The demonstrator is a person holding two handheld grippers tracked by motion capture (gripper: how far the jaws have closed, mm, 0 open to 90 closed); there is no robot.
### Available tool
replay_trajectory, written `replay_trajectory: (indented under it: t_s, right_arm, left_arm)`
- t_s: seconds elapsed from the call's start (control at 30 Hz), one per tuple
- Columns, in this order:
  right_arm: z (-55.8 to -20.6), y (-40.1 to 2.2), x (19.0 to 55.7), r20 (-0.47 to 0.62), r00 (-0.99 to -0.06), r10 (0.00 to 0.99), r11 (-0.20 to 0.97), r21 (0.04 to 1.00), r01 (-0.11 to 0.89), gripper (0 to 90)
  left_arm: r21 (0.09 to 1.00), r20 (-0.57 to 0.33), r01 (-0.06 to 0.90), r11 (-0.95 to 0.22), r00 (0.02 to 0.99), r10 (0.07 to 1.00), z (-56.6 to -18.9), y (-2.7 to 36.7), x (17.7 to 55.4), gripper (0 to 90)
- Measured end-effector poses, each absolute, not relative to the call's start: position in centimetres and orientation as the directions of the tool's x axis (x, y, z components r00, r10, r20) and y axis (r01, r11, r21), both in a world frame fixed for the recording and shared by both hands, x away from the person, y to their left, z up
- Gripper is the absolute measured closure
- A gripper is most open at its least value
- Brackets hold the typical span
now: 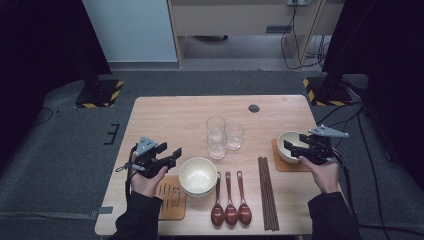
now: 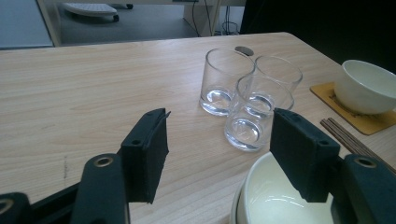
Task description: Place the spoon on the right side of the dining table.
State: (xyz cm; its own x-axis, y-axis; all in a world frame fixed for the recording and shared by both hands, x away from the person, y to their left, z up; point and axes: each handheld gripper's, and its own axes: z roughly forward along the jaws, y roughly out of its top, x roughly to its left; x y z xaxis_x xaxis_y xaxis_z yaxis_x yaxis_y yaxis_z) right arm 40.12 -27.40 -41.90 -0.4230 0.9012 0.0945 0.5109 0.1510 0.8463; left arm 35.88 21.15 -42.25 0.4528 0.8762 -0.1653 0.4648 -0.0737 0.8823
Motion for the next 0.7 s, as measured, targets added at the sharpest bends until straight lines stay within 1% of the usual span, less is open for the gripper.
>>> replay_trajectory:
  t_s: [0.37, 0.7]
  right_arm:
    - [-41.8, -27.2, 38.8, 0.102, -0.444, 0.890, 0.154, 0.850, 0.503, 30.8]
    - [-42.2, -26.3, 38.6, 0.098, -0.467, 0.879, 0.176, 0.843, 0.508, 30.9]
  left_arm:
    - [0.884, -0.149, 0.455, -0.110, 0.497, 0.855, -42.1, 18.9, 35.9, 36.2]
    - [0.883, -0.124, 0.444, -0.153, 0.535, 0.836, -42.3, 17.1, 35.6, 35.6]
